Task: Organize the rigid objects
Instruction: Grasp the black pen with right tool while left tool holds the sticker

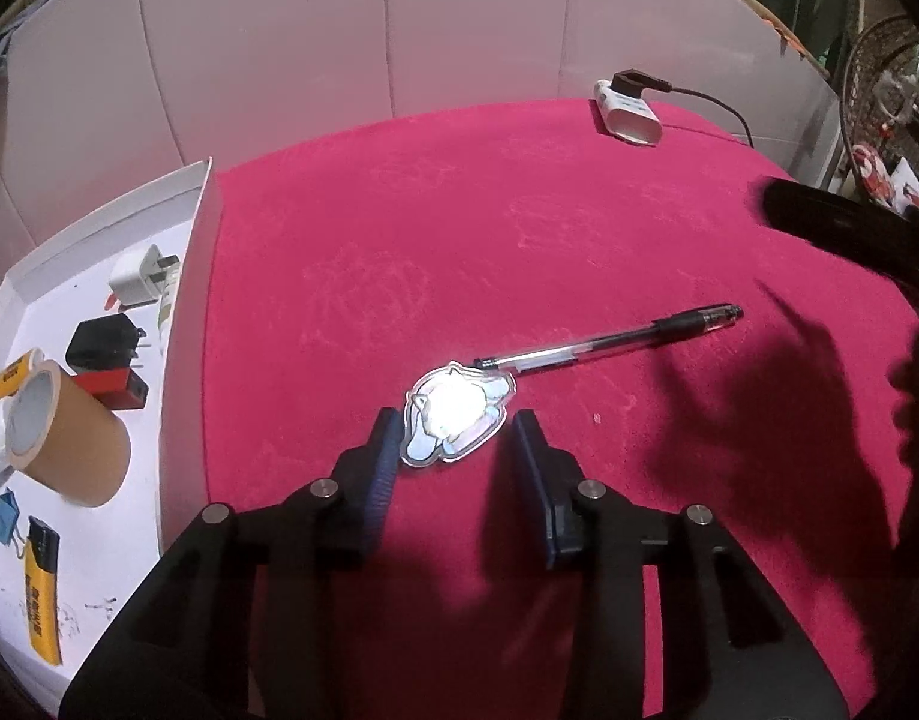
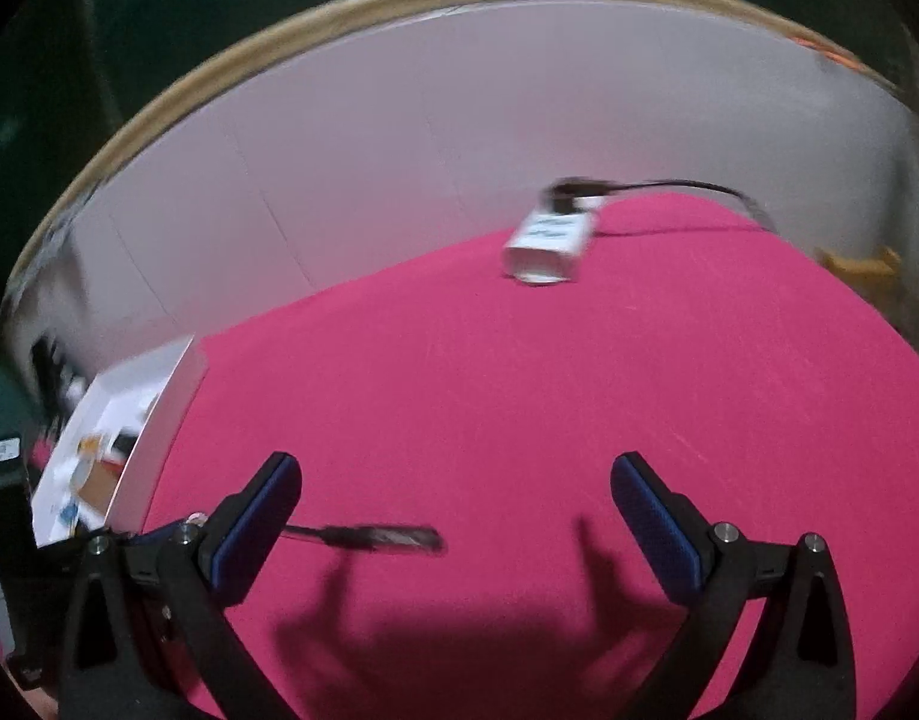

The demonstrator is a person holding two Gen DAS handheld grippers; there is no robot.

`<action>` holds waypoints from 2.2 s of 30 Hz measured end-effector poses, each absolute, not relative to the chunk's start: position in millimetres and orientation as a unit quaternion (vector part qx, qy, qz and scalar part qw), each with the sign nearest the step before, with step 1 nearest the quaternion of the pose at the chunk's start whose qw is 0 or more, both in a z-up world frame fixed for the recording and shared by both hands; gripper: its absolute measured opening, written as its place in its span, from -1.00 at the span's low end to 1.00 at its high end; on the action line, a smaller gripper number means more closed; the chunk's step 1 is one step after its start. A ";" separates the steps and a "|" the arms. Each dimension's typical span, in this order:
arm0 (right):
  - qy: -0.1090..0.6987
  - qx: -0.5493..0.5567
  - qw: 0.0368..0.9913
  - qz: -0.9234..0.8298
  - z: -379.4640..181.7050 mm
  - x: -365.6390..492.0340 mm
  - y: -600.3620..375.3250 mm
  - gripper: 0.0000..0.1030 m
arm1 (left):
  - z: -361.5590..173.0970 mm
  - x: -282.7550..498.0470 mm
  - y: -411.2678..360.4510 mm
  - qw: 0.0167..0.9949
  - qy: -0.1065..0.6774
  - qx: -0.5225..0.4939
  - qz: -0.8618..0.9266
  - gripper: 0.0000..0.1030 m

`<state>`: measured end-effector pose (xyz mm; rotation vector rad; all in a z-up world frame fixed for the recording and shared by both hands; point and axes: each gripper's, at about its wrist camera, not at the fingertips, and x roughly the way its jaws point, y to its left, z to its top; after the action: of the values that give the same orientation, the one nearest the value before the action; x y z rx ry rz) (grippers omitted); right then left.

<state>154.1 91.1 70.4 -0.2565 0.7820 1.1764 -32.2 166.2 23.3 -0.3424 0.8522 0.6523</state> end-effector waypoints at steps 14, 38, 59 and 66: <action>0.397 -0.213 0.571 0.686 33.4 119.0 124.7 1.00 | 33.2 -66.7 156.2 0.851 0.390 -0.197 0.293 -0.36; 0.318 -0.340 0.622 0.630 22.5 108.6 144.7 1.00 | 24.3 -19.7 177.1 0.847 0.446 -0.144 0.250 0.67; 0.312 -0.331 0.630 0.629 26.8 113.4 130.0 0.68 | 29.7 -24.5 167.1 0.864 0.443 -0.082 0.226 -0.38; 0.302 -0.339 0.620 0.640 31.8 108.4 131.1 -0.01 | 37.4 -43.0 160.7 0.868 0.413 -0.130 0.243 -0.39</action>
<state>108.4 131.1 31.8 -0.7787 0.6948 1.4712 -43.0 160.7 37.4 -0.2722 0.8634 0.5076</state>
